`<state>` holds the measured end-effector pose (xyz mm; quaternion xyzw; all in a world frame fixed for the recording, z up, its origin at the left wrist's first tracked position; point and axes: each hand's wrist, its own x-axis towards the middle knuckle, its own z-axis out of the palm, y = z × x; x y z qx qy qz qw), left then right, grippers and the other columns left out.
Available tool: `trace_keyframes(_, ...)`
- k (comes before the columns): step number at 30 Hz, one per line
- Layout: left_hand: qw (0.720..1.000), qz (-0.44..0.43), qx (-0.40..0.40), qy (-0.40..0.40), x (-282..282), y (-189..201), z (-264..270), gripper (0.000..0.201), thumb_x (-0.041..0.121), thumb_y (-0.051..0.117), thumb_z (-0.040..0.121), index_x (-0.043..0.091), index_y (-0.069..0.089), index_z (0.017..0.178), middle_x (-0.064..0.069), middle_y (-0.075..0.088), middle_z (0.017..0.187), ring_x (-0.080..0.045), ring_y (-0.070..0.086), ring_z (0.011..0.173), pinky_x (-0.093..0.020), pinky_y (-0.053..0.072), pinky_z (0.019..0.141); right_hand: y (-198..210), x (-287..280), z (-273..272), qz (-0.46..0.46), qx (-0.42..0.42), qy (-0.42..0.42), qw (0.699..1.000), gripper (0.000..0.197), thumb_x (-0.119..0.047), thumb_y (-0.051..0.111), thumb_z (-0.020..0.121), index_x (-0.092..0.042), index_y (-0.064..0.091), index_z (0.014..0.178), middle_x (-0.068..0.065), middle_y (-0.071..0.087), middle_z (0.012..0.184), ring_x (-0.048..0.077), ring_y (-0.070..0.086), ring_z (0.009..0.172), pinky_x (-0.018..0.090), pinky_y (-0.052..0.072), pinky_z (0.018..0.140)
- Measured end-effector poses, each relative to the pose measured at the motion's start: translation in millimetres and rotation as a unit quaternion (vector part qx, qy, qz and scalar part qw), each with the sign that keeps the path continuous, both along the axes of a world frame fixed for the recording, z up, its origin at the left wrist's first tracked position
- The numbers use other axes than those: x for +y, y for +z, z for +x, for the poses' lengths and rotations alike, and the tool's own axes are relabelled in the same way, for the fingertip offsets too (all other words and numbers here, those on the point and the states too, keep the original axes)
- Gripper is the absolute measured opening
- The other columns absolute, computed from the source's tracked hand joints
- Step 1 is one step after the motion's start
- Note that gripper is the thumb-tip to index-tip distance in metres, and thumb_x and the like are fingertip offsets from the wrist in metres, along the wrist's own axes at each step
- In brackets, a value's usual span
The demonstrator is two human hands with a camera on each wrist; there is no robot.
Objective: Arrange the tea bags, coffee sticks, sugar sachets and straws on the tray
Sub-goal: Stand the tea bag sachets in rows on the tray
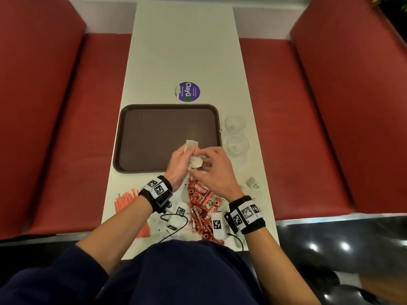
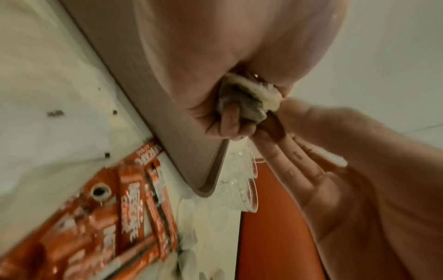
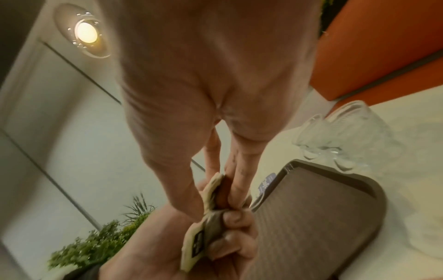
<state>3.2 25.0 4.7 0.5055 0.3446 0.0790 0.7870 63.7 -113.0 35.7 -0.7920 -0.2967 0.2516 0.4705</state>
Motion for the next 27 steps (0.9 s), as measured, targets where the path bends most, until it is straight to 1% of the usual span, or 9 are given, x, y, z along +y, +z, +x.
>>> trace_keyframes(2,1.0,0.007,0.009,0.002,17.6,2.6,-10.5,0.019,0.027,0.058,0.11,0.018,0.074,0.103,-0.008,0.072,0.096,-0.026,0.066,0.089,-0.041,0.053,0.079,5.2,11.7,-5.3,0.005,-0.028,0.032,0.999,0.043,-0.011,0.085,0.089,-0.019,0.073,0.129,-0.004,0.056,0.128,0.004,0.073,0.102,0.02,0.062,0.091)
trace_keyframes(4,1.0,0.018,0.015,-0.007,35.7,8.2,-20.6,0.023,0.028,0.057,0.109,0.018,0.074,0.097,-0.008,0.07,0.091,-0.026,0.063,0.084,-0.038,0.05,0.07,10.0,25.8,-10.5,0.019,-0.064,0.044,0.997,0.028,-0.011,0.083,0.093,-0.02,0.077,0.119,-0.005,0.061,0.122,0.004,0.074,0.096,0.018,0.062,0.087)
trace_keyframes(8,1.0,0.013,0.015,-0.002,74.4,11.3,-40.4,0.022,0.029,0.058,0.106,0.014,0.074,0.11,-0.011,0.069,0.097,-0.029,0.061,0.088,-0.039,0.047,0.068,16.6,59.7,-16.4,0.044,-0.086,0.06,0.994,0.013,-0.019,0.084,0.096,-0.021,0.081,0.108,-0.007,0.068,0.113,0.006,0.073,0.094,0.014,0.058,0.086)
trace_keyframes(12,0.999,0.02,-0.004,0.048,108.9,19.8,-54.3,0.025,0.019,0.056,0.106,0.029,0.072,0.122,-0.003,0.062,0.098,-0.019,0.059,0.078,-0.031,0.047,0.058,26.8,92.4,-14.9,0.086,-0.059,0.056,0.993,0.006,-0.021,0.082,0.098,-0.021,0.081,0.105,-0.009,0.076,0.103,0.014,0.074,0.094,0.028,0.06,0.083)
trace_keyframes(15,0.999,0.018,-0.001,0.041,135.0,19.6,-64.1,0.019,0.018,0.057,0.106,0.026,0.072,0.114,-0.01,0.066,0.107,-0.029,0.061,0.088,-0.033,0.048,0.063,36.2,116.2,-3.4,0.086,0.003,0.035,0.996,0.005,-0.023,0.076,0.103,-0.02,0.078,0.106,-0.009,0.079,0.1,0.01,0.076,0.095,0.027,0.06,0.084)
trace_keyframes(18,1.0,-0.005,-0.007,0.019,153.1,24.8,-70.0,0.019,0.031,0.056,0.111,0.023,0.074,0.107,-0.01,0.069,0.103,-0.022,0.066,0.082,-0.031,0.056,0.065,36.6,143.8,14.8,0.059,0.021,0.048,0.997,0.007,-0.025,0.073,0.105,-0.021,0.076,0.109,-0.006,0.08,0.1,0.011,0.076,0.094,0.039,0.064,0.087)
trace_keyframes(20,1.0,-0.016,-0.018,0.012,163.4,29.3,-70.9,0.034,0.047,0.053,0.109,0.02,0.073,0.113,-0.006,0.072,0.094,-0.015,0.069,0.075,-0.029,0.058,0.064,34.1,164.8,22.8,0.046,0.022,0.067,0.996,0.007,-0.026,0.073,0.105,-0.022,0.075,0.11,-0.006,0.08,0.098,0.013,0.077,0.09,0.043,0.065,0.086)
trace_keyframes(22,1.0,-0.008,-0.029,0.003,174.0,28.9,-70.6,0.042,0.052,0.055,0.102,0.018,0.071,0.12,-0.004,0.073,0.091,-0.013,0.07,0.074,-0.029,0.059,0.064,31.7,186.1,27.1,0.04,0.02,0.073,0.996,0.008,-0.029,0.074,0.104,-0.022,0.075,0.11,-0.006,0.08,0.096,0.012,0.075,0.084,0.044,0.066,0.083)
trace_keyframes(27,0.994,0.1,-0.036,0.021,198.3,16.6,-65.8,0.018,0.027,0.071,0.103,0.012,0.072,0.114,0.002,0.068,0.084,-0.011,0.063,0.071,-0.026,0.053,0.058,25.7,226.1,31.1,0.047,-0.008,0.069,0.996,0.007,-0.028,0.077,0.102,-0.023,0.078,0.107,-0.01,0.079,0.099,0.011,0.074,0.092,0.035,0.063,0.086)
